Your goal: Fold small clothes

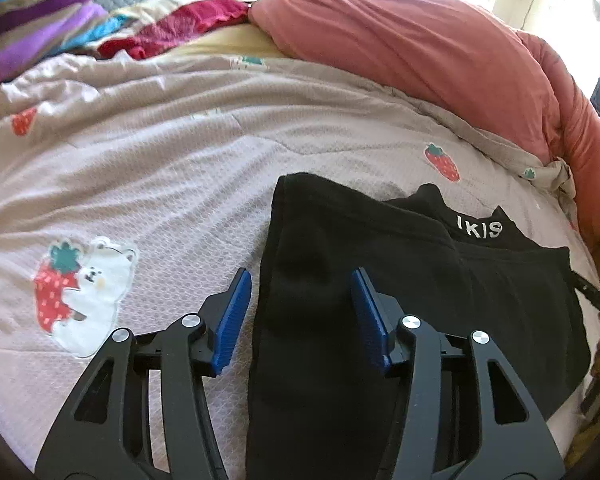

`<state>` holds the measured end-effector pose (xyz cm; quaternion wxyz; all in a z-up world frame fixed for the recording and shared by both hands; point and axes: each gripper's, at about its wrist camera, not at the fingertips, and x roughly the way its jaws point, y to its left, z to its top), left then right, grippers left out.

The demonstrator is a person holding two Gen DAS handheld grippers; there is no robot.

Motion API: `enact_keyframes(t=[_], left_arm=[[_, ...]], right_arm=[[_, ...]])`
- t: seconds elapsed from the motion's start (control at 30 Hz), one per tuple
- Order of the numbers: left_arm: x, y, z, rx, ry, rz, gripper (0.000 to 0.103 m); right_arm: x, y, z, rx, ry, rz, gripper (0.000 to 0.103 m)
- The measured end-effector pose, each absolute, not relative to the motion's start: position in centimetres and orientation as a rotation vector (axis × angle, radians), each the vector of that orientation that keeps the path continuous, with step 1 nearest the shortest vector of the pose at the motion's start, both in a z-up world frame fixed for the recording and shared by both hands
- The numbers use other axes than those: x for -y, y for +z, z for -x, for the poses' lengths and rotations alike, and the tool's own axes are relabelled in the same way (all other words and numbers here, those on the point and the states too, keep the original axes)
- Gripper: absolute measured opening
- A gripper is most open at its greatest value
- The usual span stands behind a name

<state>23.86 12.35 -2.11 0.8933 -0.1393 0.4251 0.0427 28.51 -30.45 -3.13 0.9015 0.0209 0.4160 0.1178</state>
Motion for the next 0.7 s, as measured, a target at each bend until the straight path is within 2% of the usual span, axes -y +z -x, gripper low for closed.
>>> enact_keyframes(t=[0.27,0.33,0.4,0.43,0.5,0.57,0.7], left_arm=[[-13.0,-2.7,-25.5,-0.918,0.035,0.366,0.048],[-13.1,-2.8,-25.8,-0.922,0.032,0.366,0.036],[-13.1,-3.0,-25.9,-0.926,0.036,0.361,0.019],[-13.1,-3.0,-25.8,-0.921,0.030,0.365,0.016],[-13.0,-2.8,-25.5,-0.910,0.024,0.359,0.011],[-12.9,-2.3,-25.2,-0.891,0.026,0.340,0.009],[-12.5,0.0,-24.4,-0.828,0.015,0.313,0.007]], right_arm=[[31.2,-4.6,-30.6,-0.923,0.256,-0.146,0.041],[31.5,-4.8,-30.8,-0.931,0.271,-0.185,0.038],[31.7,-5.0,-30.7,-0.930,0.281,-0.194,0.029],[31.6,-5.0,-30.6,-0.923,0.290,-0.188,0.028],[31.5,-4.7,-30.3,-0.911,0.299,-0.171,0.016],[31.6,-4.2,-29.9,-0.884,0.294,-0.162,0.010],[32.2,-2.2,-28.9,-0.816,0.296,-0.178,0.008]])
